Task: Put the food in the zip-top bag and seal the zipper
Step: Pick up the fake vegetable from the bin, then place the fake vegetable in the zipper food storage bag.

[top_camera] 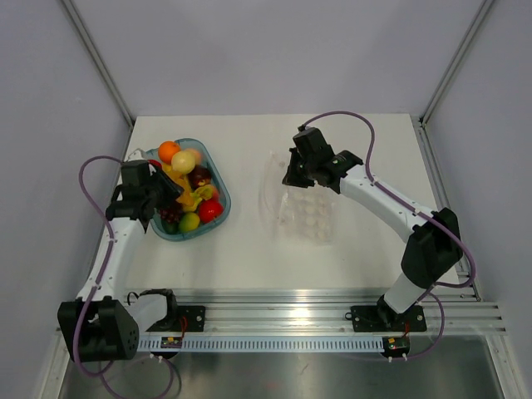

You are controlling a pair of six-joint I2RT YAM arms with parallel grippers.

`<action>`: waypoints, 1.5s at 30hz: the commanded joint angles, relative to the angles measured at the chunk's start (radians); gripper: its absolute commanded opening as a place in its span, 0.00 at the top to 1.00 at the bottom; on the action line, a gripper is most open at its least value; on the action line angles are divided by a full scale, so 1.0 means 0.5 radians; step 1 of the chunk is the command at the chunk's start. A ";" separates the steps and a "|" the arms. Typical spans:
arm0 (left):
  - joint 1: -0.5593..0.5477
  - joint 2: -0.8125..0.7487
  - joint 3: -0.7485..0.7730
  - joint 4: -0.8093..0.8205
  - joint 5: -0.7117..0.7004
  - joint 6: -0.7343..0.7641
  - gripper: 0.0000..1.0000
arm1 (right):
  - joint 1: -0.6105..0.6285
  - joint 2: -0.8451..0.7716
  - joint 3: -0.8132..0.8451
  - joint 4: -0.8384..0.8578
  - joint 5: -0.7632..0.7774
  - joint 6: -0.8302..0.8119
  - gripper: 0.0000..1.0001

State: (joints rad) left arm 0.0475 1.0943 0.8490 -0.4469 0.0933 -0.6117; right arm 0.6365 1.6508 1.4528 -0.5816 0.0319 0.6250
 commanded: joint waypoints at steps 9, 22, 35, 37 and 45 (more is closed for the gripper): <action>-0.242 -0.142 0.348 0.004 0.778 0.364 1.00 | 0.022 0.098 0.196 0.019 -0.125 0.014 1.00; -0.638 0.363 0.545 -0.008 1.320 0.263 1.00 | 0.058 0.067 0.178 0.022 -0.119 0.035 1.00; -0.822 0.717 0.680 0.029 1.203 0.153 1.00 | 0.123 0.018 0.144 0.025 -0.131 0.014 1.00; -0.828 0.772 0.725 0.016 1.154 0.147 1.00 | 0.135 0.006 0.135 0.019 -0.125 0.014 1.00; -0.844 0.947 0.812 0.019 1.120 0.079 1.00 | 0.172 -0.062 0.079 0.037 -0.162 0.023 1.00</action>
State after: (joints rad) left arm -0.3687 1.5536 1.1984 -0.4751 0.6697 -0.5453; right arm 0.7063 1.6817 1.4918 -0.5800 -0.0227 0.6338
